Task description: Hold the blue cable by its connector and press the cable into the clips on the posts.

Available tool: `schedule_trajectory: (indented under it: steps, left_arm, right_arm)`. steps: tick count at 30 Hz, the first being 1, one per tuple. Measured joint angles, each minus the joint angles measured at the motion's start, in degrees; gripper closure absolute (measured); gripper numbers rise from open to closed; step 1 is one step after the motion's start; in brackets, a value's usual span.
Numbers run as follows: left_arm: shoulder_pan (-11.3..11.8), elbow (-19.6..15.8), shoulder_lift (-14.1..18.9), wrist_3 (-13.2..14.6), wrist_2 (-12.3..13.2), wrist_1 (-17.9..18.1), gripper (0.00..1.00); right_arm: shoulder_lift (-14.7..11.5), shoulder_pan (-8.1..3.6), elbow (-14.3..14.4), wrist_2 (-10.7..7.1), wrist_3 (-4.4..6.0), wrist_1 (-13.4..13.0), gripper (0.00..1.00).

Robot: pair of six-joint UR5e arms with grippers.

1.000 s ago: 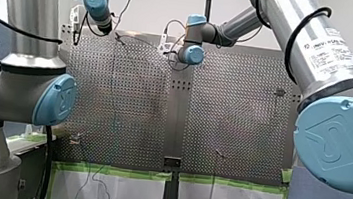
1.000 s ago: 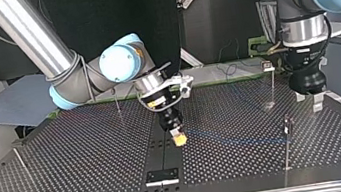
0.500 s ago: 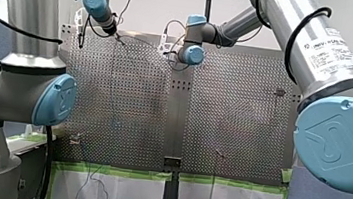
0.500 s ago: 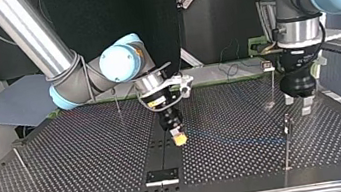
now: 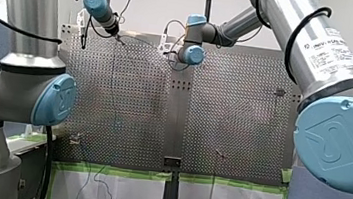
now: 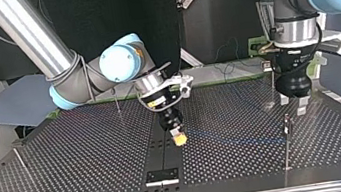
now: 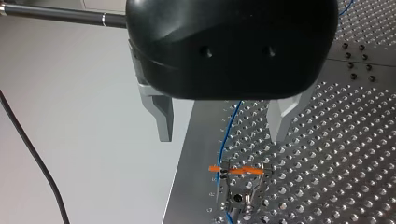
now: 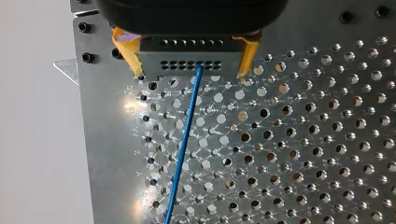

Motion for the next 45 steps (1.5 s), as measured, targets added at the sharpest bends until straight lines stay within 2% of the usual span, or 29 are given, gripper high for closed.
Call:
schedule_trajectory:
  steps: [8, 17, 27, 40, 45]
  left_arm:
    - [-0.82, 0.00, 0.92, -0.53, -0.99, -2.43, 0.00]
    - [-1.94, -0.04, 1.99, -1.69, -3.90, -5.37, 0.00]
    - [-2.81, -0.05, 1.42, -0.96, -4.29, -5.63, 0.00]
    - [-3.46, -0.04, 0.97, -0.39, -4.34, -5.41, 0.00]
    - [-3.48, -0.07, 0.92, -0.41, -4.85, -5.46, 0.00]
  right_arm:
    - [-0.07, 0.01, -0.48, 0.01, 0.00, 0.10, 1.00]
    - [-0.11, 0.77, -4.32, 0.00, 0.00, 1.53, 1.00]
    - [-0.08, 2.13, -8.90, -0.88, 0.00, 2.14, 1.00]
    - [0.23, 4.18, -10.14, -1.69, 0.00, 1.62, 1.00]
    - [0.26, 5.24, -10.96, -2.73, -0.13, 1.63, 1.00]
